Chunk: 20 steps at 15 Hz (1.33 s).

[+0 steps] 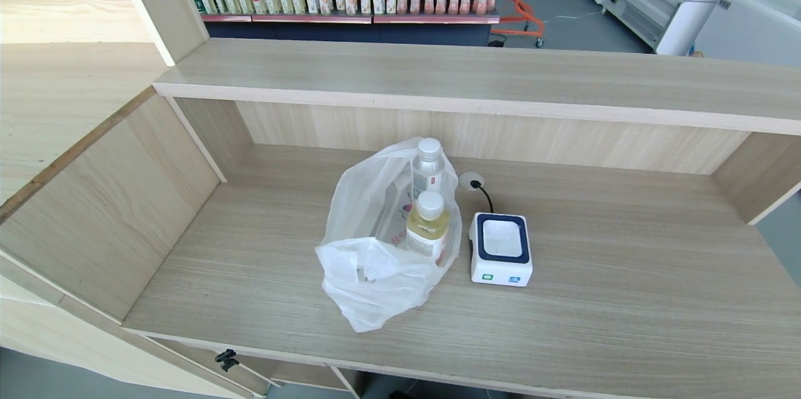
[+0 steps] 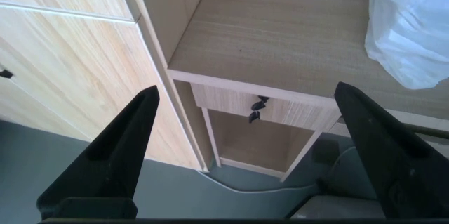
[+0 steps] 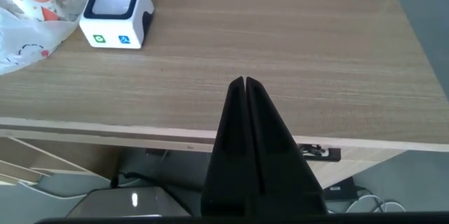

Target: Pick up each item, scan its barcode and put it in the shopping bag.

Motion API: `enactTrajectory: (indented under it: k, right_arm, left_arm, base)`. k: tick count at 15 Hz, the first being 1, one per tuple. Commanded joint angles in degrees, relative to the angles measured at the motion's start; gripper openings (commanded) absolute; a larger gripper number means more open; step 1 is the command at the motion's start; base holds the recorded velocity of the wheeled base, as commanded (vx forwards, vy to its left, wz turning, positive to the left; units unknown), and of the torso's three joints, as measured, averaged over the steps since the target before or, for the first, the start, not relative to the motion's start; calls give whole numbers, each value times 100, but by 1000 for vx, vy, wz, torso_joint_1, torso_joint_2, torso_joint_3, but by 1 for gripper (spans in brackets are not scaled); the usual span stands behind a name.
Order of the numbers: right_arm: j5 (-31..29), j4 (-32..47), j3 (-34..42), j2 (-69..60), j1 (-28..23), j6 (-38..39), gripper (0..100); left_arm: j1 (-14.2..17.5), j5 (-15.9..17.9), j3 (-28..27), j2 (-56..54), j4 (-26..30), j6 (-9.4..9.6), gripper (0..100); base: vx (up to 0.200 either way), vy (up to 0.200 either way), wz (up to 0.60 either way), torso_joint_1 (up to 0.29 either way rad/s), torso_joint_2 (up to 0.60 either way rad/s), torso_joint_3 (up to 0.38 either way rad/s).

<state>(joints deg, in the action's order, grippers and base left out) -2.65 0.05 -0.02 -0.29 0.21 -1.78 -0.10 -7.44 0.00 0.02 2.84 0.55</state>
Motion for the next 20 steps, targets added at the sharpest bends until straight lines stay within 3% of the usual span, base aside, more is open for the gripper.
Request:
enactTrajectory:
  k: [1, 4, 7, 20]
  right_arm:
    - [1, -5, 2, 29, -3, 2, 0]
    - [1, -5, 2, 29, -3, 2, 0]
    - [1, -5, 2, 29, -3, 2, 0]
    - [1, -5, 2, 29, -3, -7, 0]
  left_arm:
    - [1, -3, 0, -2, -3, -20, 100]
    - [1, -3, 0, -2, -3, -2, 100]
    - [1, -3, 0, -2, 6, -11, 100]
    - [1, -3, 0, -2, -3, -11, 100]
  base:
    - [0, 0, 0, 0, 0, 0]
    - [0, 0, 0, 0, 0, 0]
    - [200, 0, 0, 2, 6, 2]
    - [0, 0, 0, 0, 0, 0]
